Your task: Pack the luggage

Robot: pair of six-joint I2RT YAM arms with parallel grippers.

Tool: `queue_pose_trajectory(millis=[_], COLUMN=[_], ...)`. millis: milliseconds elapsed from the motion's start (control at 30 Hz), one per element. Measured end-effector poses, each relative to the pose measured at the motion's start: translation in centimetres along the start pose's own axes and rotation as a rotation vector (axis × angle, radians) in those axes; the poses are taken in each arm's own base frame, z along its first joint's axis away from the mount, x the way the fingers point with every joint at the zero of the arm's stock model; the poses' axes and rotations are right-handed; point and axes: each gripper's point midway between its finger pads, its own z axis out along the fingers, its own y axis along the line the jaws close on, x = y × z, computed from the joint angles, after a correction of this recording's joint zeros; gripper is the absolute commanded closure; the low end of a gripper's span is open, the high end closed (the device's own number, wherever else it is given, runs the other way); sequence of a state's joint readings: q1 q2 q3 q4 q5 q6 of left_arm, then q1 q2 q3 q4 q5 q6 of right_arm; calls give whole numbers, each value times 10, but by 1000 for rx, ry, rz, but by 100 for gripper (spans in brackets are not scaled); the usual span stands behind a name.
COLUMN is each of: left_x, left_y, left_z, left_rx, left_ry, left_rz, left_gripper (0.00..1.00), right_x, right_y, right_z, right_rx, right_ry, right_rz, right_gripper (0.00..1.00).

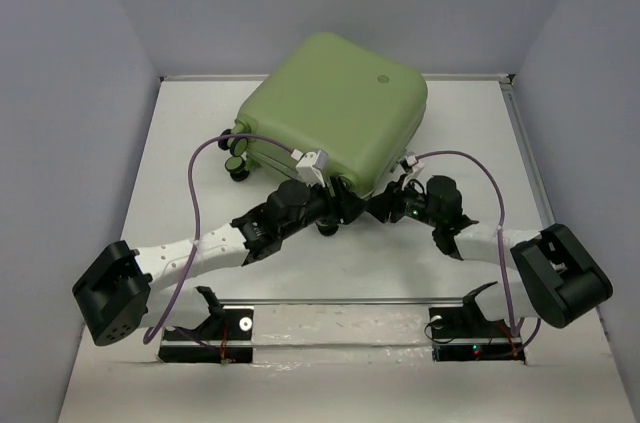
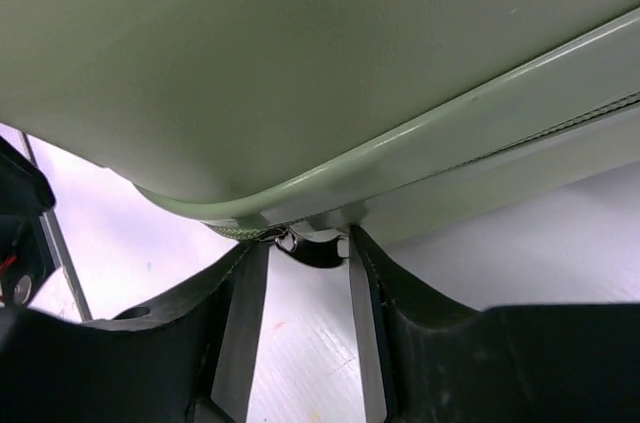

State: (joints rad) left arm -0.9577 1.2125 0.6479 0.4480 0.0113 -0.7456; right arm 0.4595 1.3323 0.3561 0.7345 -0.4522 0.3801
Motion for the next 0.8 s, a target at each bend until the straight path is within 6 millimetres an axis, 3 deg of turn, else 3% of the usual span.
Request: queue_pose_trajectory(millis=[67, 200, 267, 467, 633, 800], left_x=[0, 0, 0, -1, 1, 2], left_y=[0, 0, 0, -3, -8, -25], left_z=[0, 0, 0, 5, 13, 37], left_rx=[0, 0, 1, -10, -34, -24], left_ry=[1, 1, 1, 24, 75, 148], left_rz=[0, 0, 0, 0, -4, -23], left_gripper=[94, 94, 94, 94, 94, 94], right_x=[5, 12, 13, 21, 23, 44], right_y=[-1, -5, -5, 19, 34, 86], right_z=[2, 3, 4, 5, 5, 4], right_rx=[-4, 2, 4, -26, 72, -45], right_ry=[13, 35, 37, 36, -45, -62], right_rz=[10, 23, 26, 14, -1, 71], right_gripper=[64, 88, 93, 93, 93, 93])
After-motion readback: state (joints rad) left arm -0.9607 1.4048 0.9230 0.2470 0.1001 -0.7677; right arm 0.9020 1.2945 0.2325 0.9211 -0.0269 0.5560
